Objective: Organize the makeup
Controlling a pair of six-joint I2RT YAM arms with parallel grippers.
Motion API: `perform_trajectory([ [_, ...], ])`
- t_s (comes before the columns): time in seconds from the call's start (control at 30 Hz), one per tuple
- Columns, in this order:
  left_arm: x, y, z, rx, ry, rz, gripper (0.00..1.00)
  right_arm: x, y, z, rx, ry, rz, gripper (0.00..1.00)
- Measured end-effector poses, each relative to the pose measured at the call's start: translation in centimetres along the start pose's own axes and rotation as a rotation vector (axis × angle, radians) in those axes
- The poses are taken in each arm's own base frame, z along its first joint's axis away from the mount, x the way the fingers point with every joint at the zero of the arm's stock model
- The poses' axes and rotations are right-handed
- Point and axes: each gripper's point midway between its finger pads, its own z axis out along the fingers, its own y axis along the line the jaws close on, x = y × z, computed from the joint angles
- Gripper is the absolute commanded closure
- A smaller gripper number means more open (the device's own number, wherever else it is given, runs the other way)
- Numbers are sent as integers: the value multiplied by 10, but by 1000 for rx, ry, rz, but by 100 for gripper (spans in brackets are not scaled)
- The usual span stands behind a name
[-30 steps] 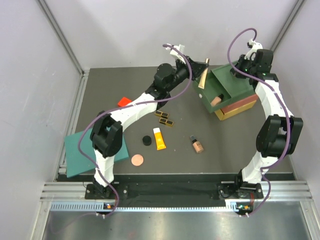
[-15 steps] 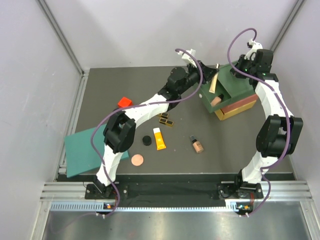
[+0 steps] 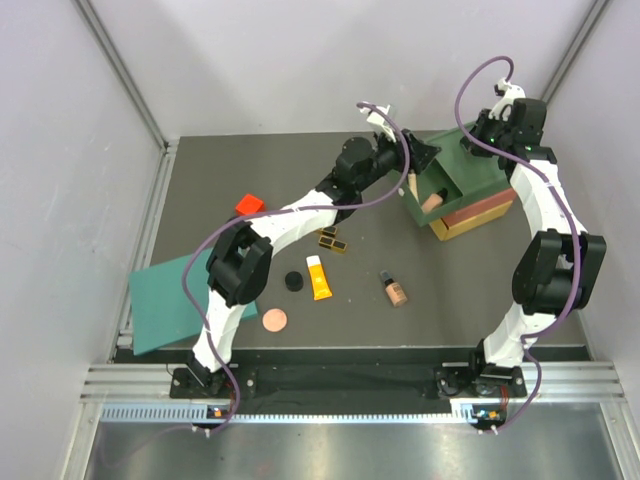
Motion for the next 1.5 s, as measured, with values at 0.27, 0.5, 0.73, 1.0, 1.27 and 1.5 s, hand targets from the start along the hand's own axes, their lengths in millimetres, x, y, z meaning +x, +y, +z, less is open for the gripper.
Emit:
perform_trajectory([
  [0.27,-16,-2,-31,-41,96,298,15,0,0,0,0,0,0,94],
  [0.5,-34,-8,-110,-101,170,496,8,0,0,0,0,1,0,93],
  [0.73,5,19,-173,-201,336,531,6,0,0,0,-1,1,0,93],
  [1.0,63,65,-230,-383,527,460,1,0,0,0,-1,1,0,93],
  [1.27,77,84,-253,-488,590,330,1,0,0,0,-1,1,0,92],
  [1.5,107,122,-285,-633,721,199,2,0,0,0,-2,0,0,92],
])
